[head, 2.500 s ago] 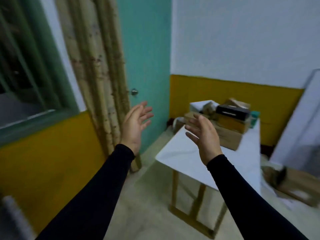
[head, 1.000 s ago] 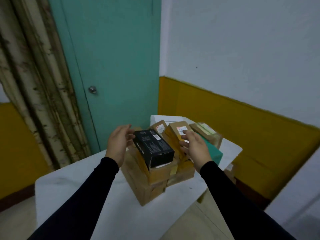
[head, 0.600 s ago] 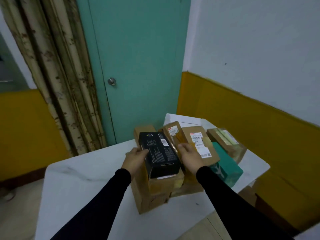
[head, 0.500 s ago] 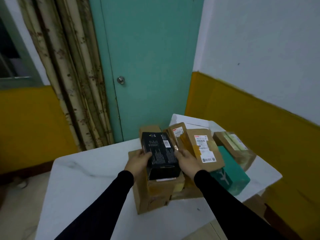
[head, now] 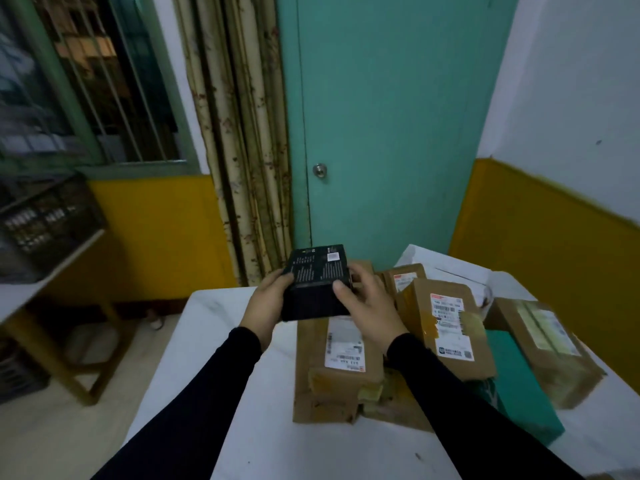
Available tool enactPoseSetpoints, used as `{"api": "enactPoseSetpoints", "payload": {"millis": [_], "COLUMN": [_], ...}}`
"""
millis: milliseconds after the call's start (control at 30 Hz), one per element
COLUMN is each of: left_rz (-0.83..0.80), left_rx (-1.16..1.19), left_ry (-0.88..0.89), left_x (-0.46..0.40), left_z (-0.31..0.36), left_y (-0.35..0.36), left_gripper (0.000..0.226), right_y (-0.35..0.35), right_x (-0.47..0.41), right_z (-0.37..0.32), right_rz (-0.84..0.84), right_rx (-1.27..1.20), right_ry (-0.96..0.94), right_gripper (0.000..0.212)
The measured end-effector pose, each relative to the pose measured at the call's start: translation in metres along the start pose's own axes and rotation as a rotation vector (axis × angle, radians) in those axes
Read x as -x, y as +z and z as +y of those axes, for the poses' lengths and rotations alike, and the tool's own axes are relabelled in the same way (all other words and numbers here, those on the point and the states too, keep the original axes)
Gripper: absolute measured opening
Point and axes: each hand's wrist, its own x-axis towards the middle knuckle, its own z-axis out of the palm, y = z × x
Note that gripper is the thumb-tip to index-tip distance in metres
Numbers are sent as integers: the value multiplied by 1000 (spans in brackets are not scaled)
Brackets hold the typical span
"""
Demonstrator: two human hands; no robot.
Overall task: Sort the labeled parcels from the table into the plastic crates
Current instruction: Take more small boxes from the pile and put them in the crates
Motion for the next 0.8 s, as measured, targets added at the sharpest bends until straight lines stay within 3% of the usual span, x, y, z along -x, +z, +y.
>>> {"api": "enactPoseSetpoints", "payload": {"millis": [100,167,267,367,633,667,800], "left_rz": [86,116,89,23,-157,-192,-237], "left_rx": [43,39,-15,-99,-256,-265,-238], "left_ry": [63,96,180,202,107,86,-2], "left_x": [4,9,17,20,16,16,11], "left_z": [29,47,67,69,43,40,26], "left_y": [-25,-43,-71,-97,-147,-153,-169], "left_gripper": [29,34,38,41,17,18,58], "right_y": [12,26,50,74,99,100,100], "right_x": [-4,-8,-16,-23,-33,-34,-37], "right_z": [-19,-29,-43,-50,-59,-60,-60], "right_rz": [-103,-106,-10,27,139,154,201], "right_rx": [119,176,122,-74,-419,-437,-491], "right_ry": [-94,-165,-251,-140,113,124,159], "right_gripper": [86,92,73,52,45,46,50]}}
